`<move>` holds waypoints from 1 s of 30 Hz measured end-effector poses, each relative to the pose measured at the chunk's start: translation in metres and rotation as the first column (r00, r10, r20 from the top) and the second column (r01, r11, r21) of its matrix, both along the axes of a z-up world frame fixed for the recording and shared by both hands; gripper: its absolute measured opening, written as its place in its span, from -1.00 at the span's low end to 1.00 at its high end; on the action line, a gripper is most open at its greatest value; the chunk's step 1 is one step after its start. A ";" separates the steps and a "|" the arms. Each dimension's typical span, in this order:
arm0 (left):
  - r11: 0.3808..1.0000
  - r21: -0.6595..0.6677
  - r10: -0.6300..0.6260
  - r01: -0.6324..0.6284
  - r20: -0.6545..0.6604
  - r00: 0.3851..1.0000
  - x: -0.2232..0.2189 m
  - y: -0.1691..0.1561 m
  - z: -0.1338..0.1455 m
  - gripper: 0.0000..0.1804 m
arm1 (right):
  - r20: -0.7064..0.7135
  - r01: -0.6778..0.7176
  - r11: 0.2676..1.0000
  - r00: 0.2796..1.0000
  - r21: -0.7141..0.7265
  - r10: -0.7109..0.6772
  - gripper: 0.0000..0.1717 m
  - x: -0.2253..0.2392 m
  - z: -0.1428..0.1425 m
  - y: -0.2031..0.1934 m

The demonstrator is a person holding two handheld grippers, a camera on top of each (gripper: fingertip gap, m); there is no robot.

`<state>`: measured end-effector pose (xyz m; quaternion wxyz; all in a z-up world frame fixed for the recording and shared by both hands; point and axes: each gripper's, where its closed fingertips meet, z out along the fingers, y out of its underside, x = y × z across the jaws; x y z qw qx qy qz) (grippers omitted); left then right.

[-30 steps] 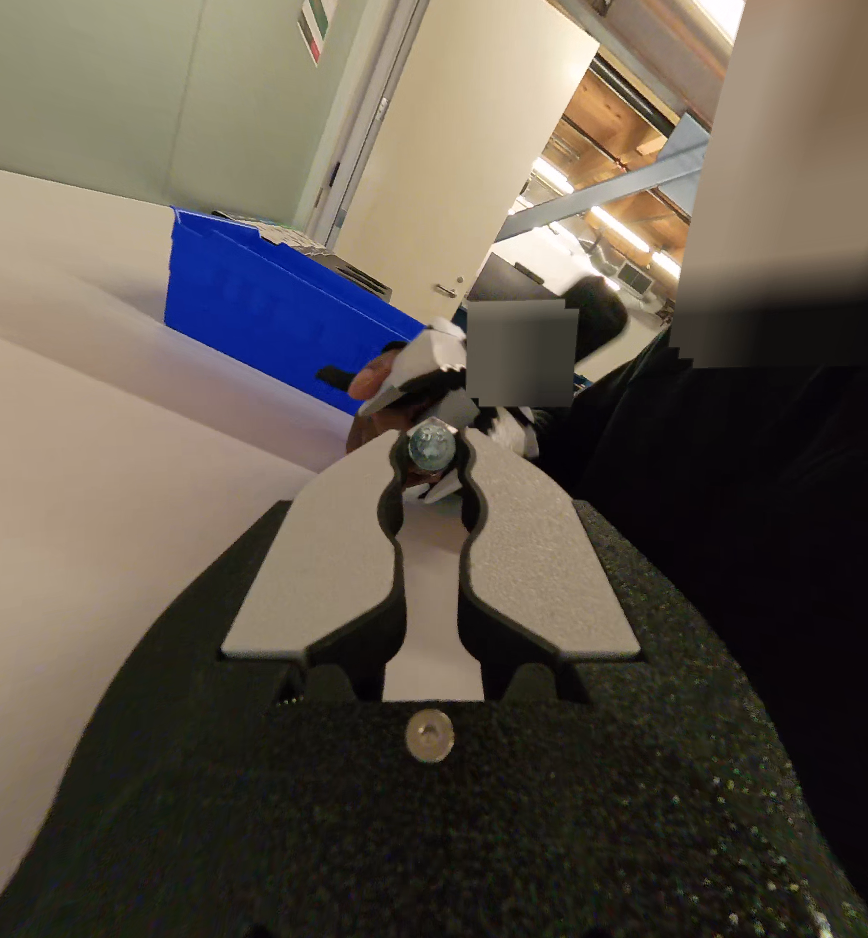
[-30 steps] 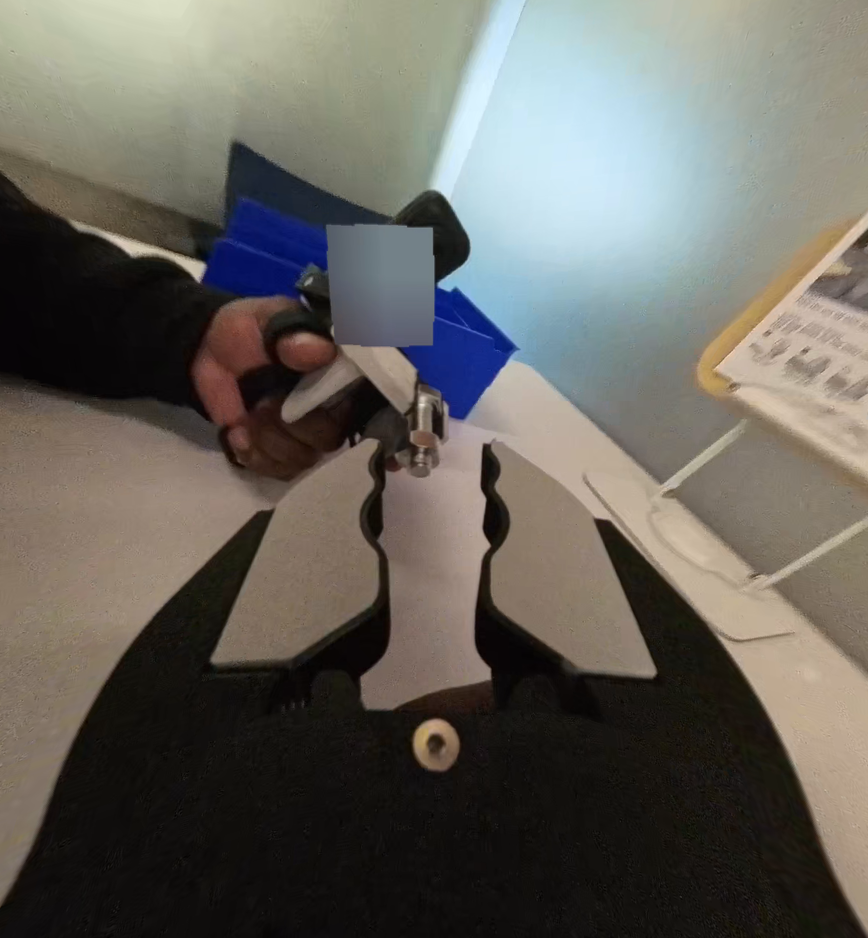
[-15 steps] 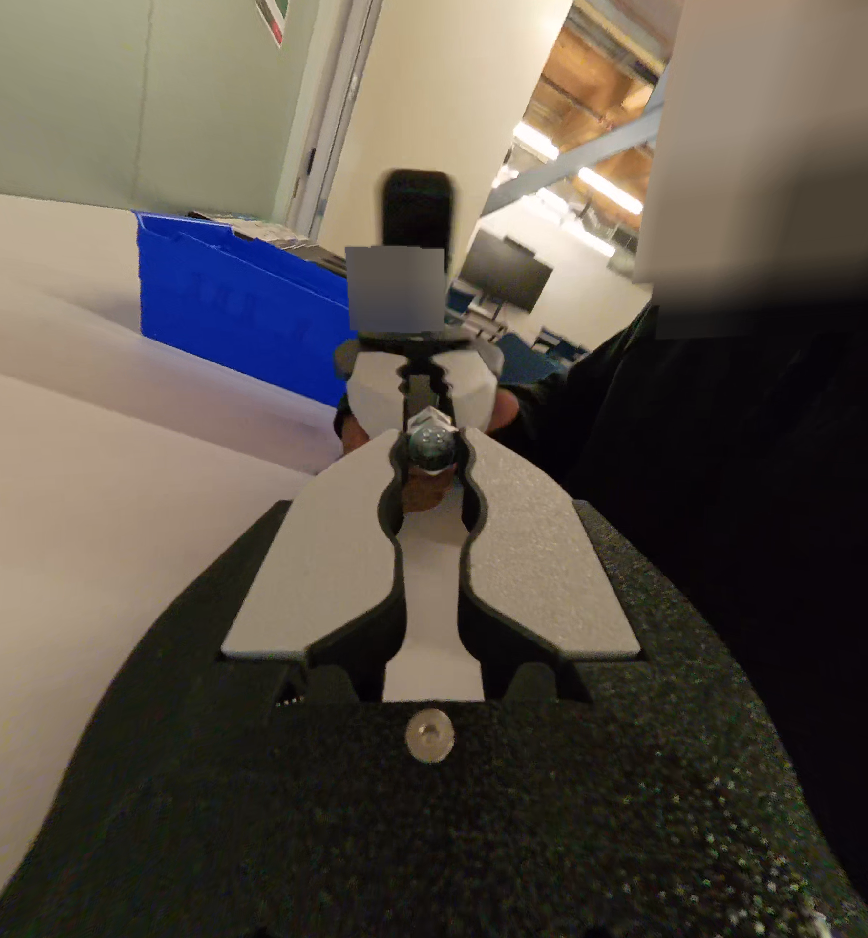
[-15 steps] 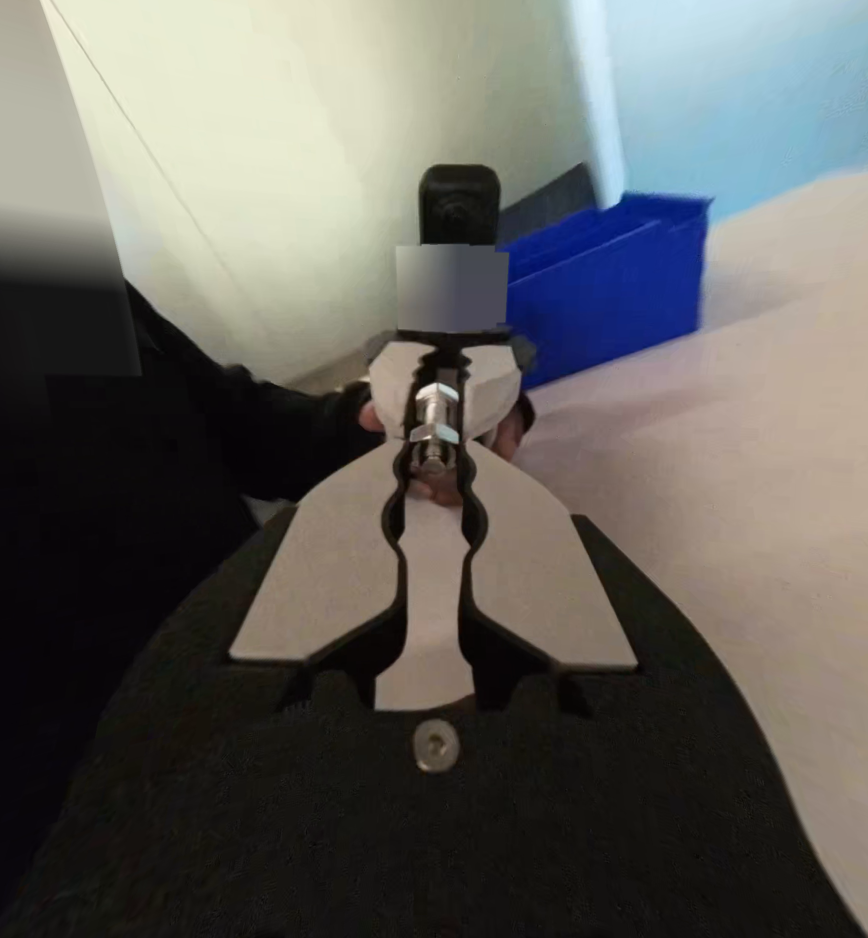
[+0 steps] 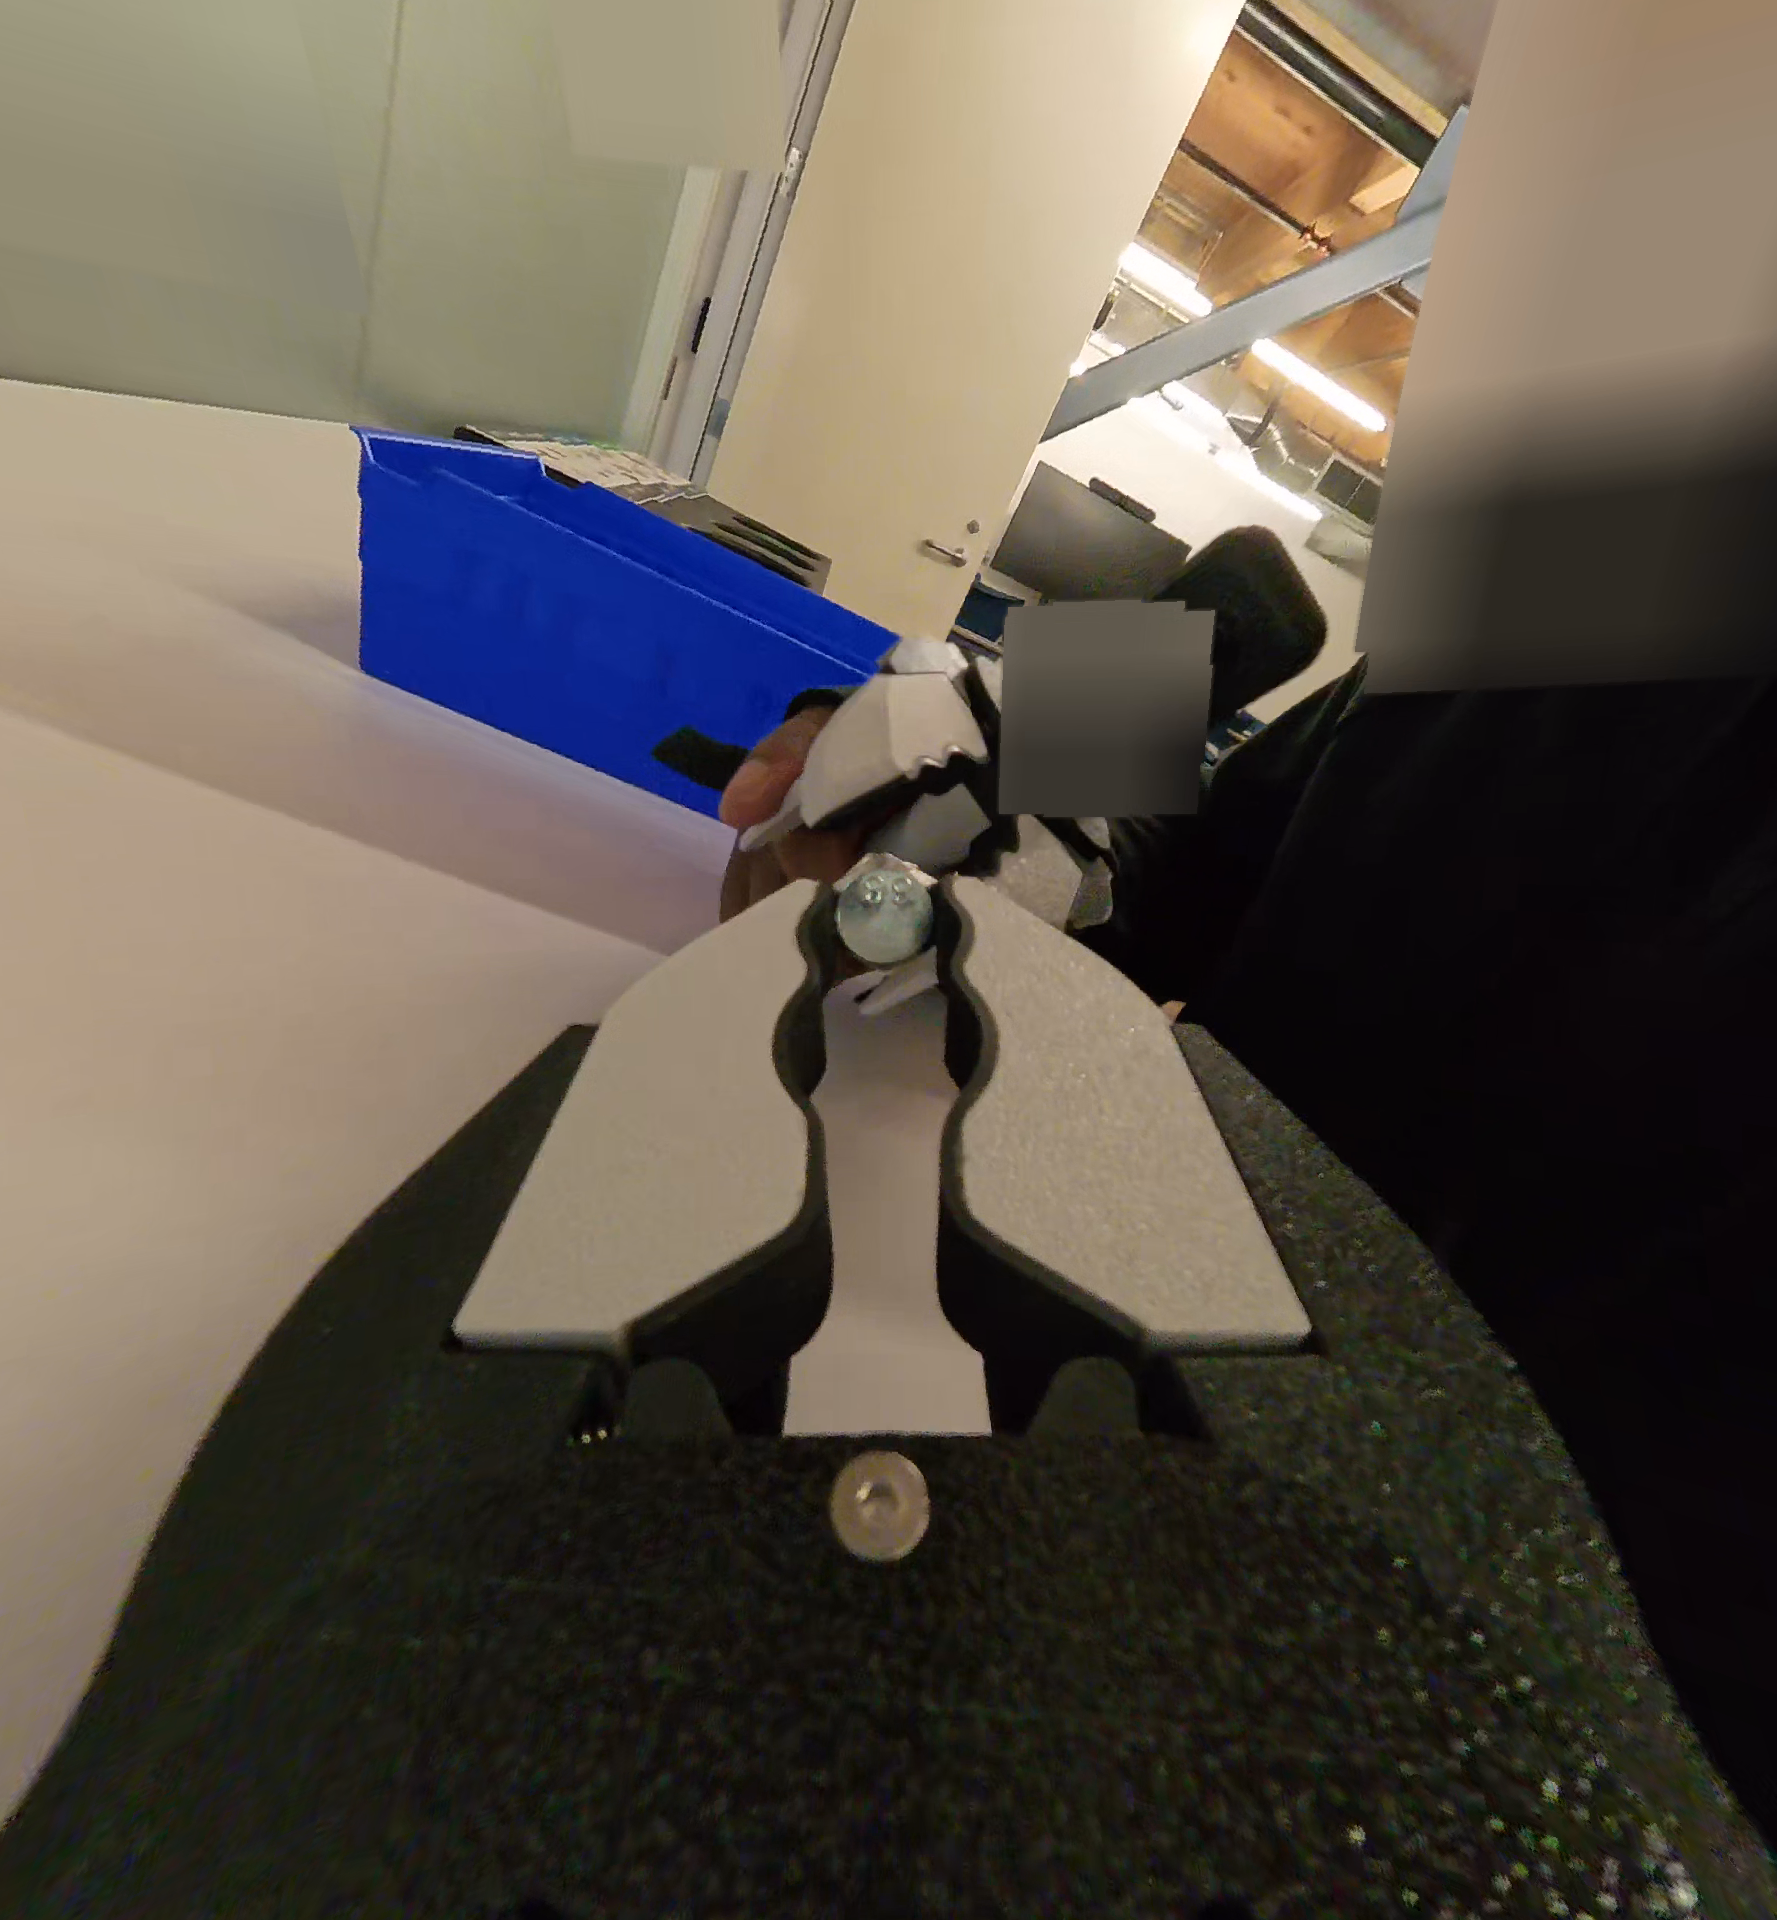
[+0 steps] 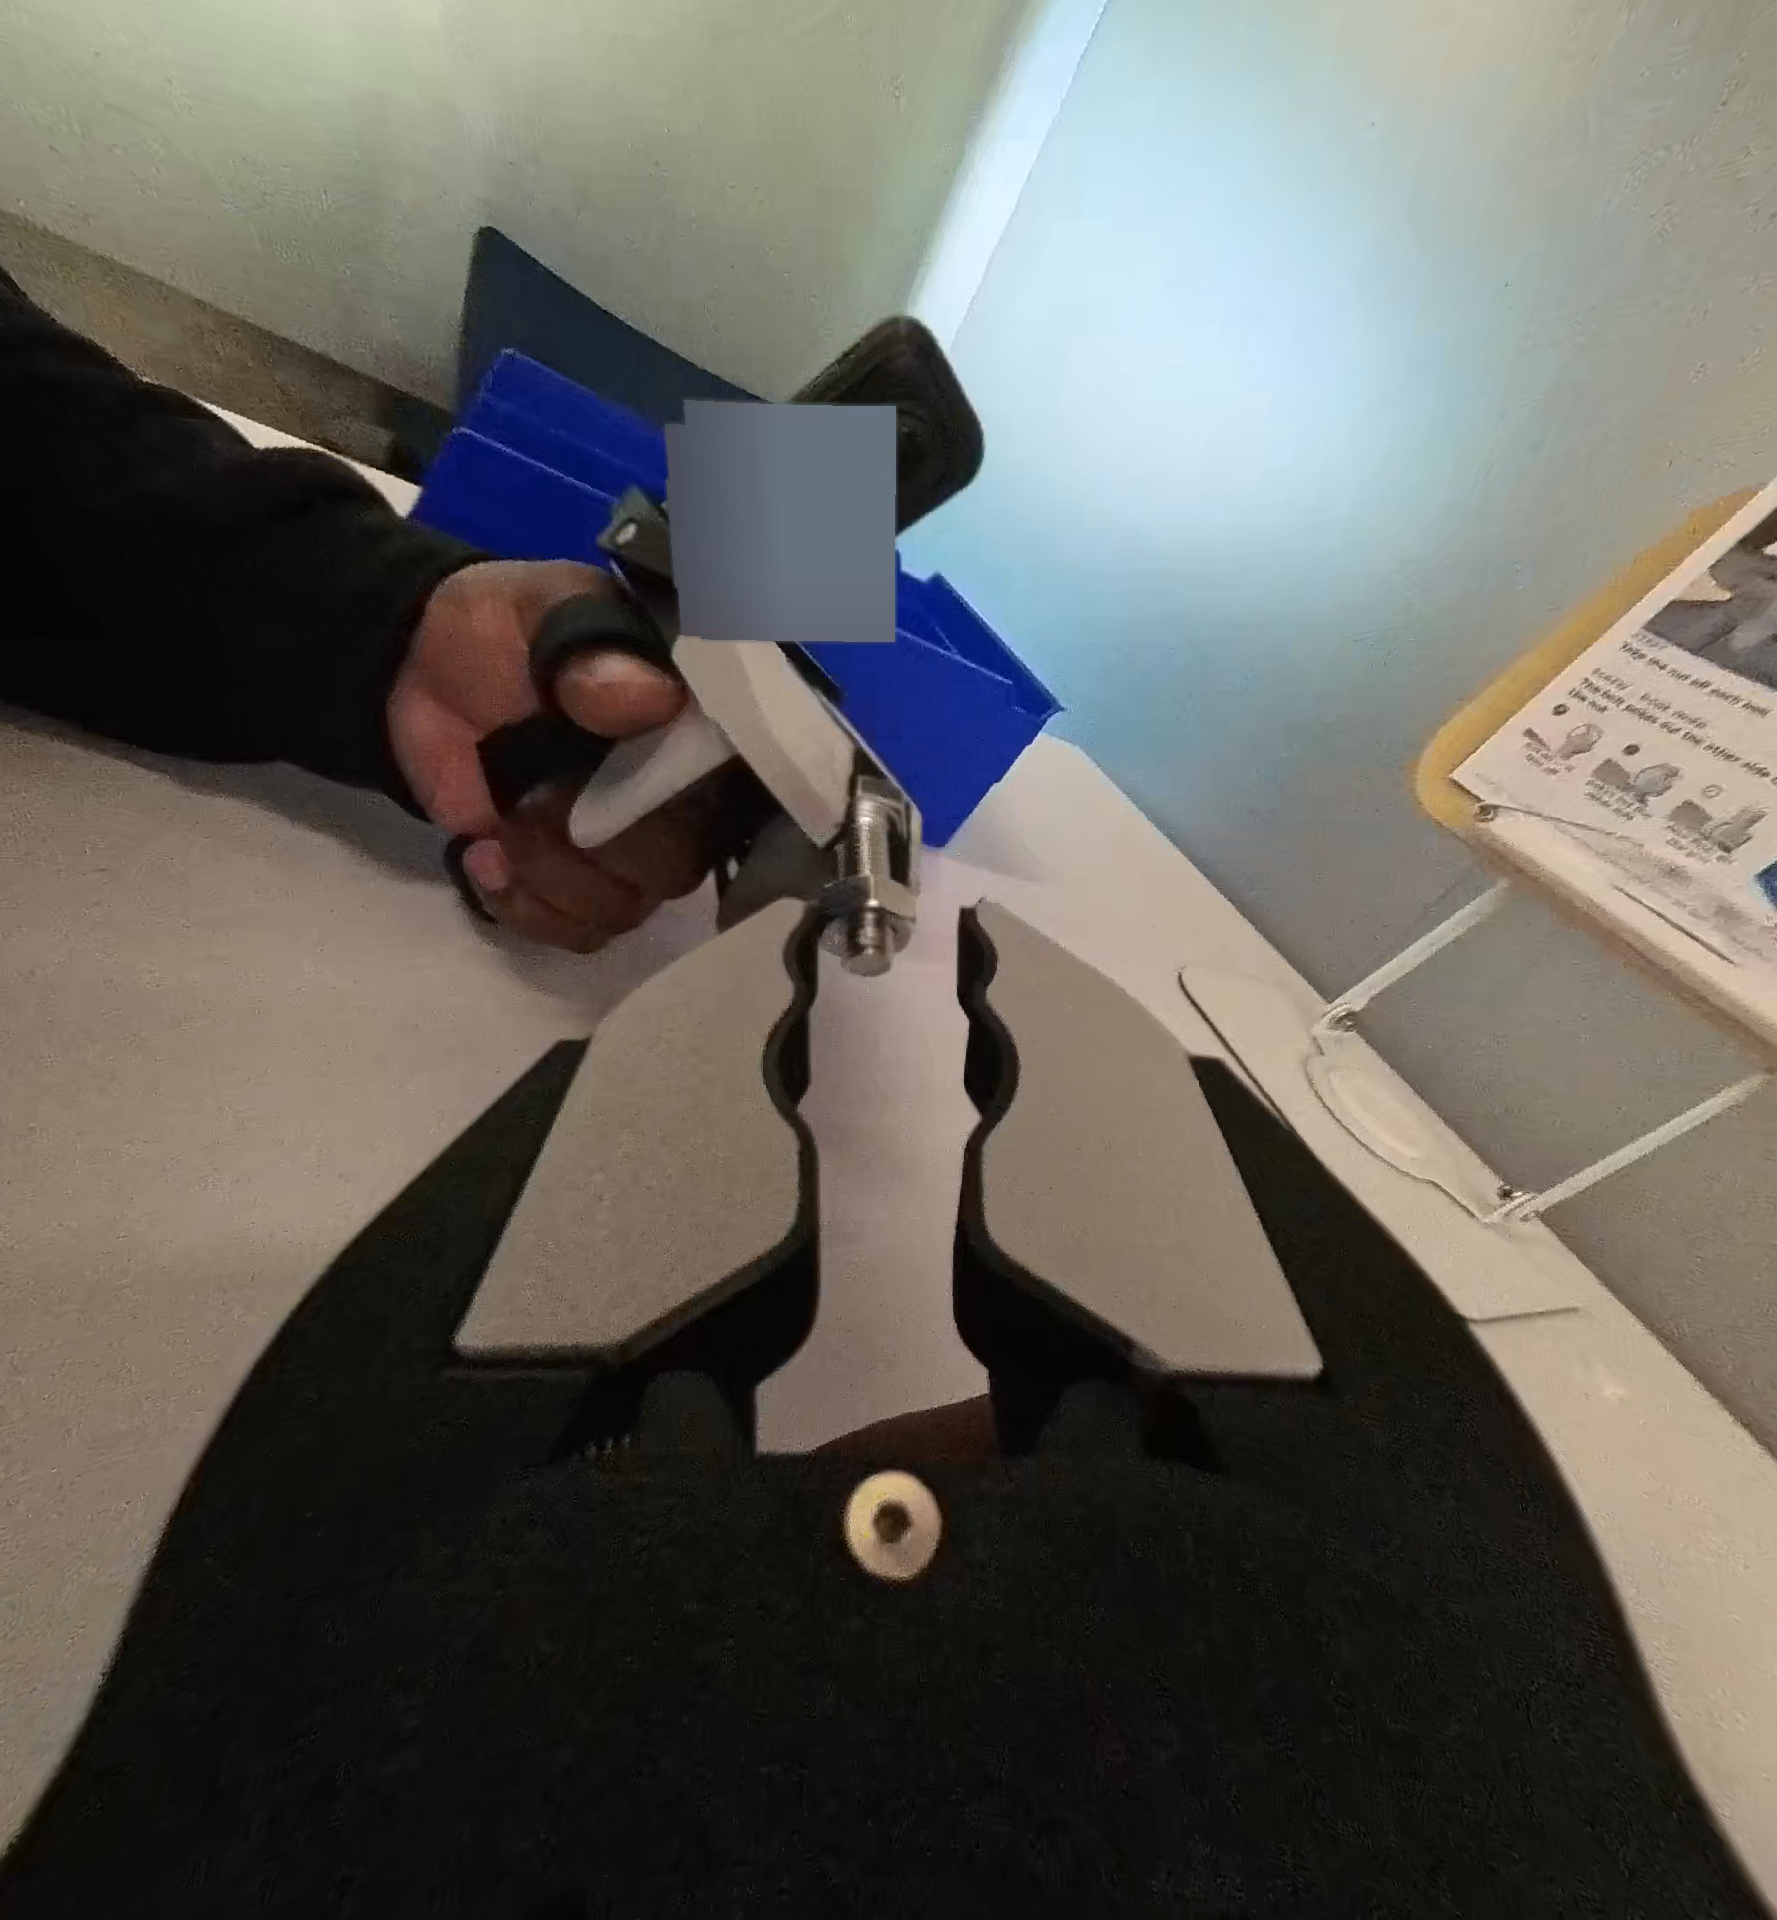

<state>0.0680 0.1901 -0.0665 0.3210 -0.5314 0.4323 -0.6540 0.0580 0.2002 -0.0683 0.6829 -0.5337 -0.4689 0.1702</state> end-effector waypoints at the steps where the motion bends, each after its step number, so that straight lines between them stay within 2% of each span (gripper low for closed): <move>1: 1.000 0.002 0.003 -0.003 -0.005 1.000 0.001 0.000 -0.001 -0.81 | 0.011 -0.001 1.000 1.000 0.002 0.001 -0.76 -0.001 -0.001 -0.001; 3: 1.000 0.003 0.007 -0.007 -0.005 1.000 0.001 0.001 -0.001 -0.81 | -0.004 -0.019 0.998 1.000 -0.063 0.019 -0.80 -0.003 -0.002 -0.002; 5: 1.000 0.006 0.000 0.000 -0.002 1.000 0.000 0.000 -0.001 -0.81 | -0.099 -0.110 0.959 0.991 -0.261 0.087 -0.80 -0.004 -0.002 -0.003; 6: 1.000 0.019 -0.006 0.006 -0.001 1.000 0.000 -0.001 0.000 -0.81 | -0.179 -0.190 0.903 0.975 -0.385 0.129 -0.81 -0.004 -0.001 -0.004; 8: 0.997 0.068 -0.025 0.025 0.004 1.000 -0.001 -0.006 0.000 -0.81 | -0.375 -0.390 0.701 0.908 -0.597 0.186 -0.81 -0.003 0.002 -0.009; 10: 0.992 0.123 -0.027 0.028 -0.007 1.000 0.001 -0.010 -0.001 -0.81 | -0.539 -0.547 0.486 0.825 -0.682 0.171 -0.81 -0.001 0.005 -0.010; 11: 0.991 0.130 -0.034 0.035 -0.006 0.999 0.001 -0.012 -0.001 -0.81 | -0.587 -0.596 0.406 0.793 -0.693 0.163 -0.81 -0.001 0.004 -0.011; 12: 0.992 0.123 -0.032 0.032 -0.005 0.999 0.001 -0.012 0.000 -0.81 | -0.611 -0.616 0.393 0.776 -0.683 0.155 -0.81 0.000 0.004 -0.009; 13: 0.994 0.104 -0.018 0.018 -0.004 1.000 0.002 -0.009 0.000 -0.81 | -0.607 -0.599 0.448 0.781 -0.664 0.146 -0.79 0.001 0.004 -0.005; 15: 0.998 0.058 -0.008 0.009 -0.007 1.000 0.001 -0.004 -0.001 -0.81 | -0.520 -0.482 0.639 0.842 -0.600 0.147 -0.60 0.003 0.005 0.001; 17: 1.000 0.027 0.005 -0.005 -0.003 1.000 0.000 0.000 -0.001 -0.81 | -0.363 -0.311 0.832 0.921 -0.459 0.143 -0.50 0.004 0.005 0.004; 19: 1.000 0.003 0.008 -0.008 -0.009 1.000 0.000 0.002 -0.001 -0.81 | -0.215 -0.177 0.945 0.969 -0.276 0.119 -0.51 0.004 0.006 0.002; 22: 1.000 0.002 0.004 -0.004 -0.017 1.000 0.000 0.000 -0.003 -0.81 | -0.056 -0.073 0.992 0.996 -0.101 0.068 -0.53 -0.002 0.002 -0.002; 25: 1.000 0.002 0.001 -0.001 -0.026 1.000 0.002 -0.001 -0.004 -0.81 | 0.026 0.007 0.999 1.000 -0.039 -0.006 -0.77 -0.003 -0.005 0.002; 26: 1.000 0.001 0.001 -0.001 -0.026 1.000 0.001 -0.001 -0.004 -0.81 | 0.027 -0.002 0.998 1.000 -0.056 0.003 -0.80 -0.004 -0.006 0.000; 28: 1.000 -0.002 -0.009 0.009 -0.023 1.000 0.001 -0.002 -0.003 -0.81 | -0.020 -0.057 0.983 0.998 -0.177 0.054 -0.80 -0.004 -0.006 -0.002; 30: 1.000 0.013 -0.022 0.022 -0.024 0.999 0.001 -0.004 -0.004 -0.81 | -0.122 -0.173 0.915 0.983 -0.363 0.137 -0.80 -0.005 -0.006 -0.005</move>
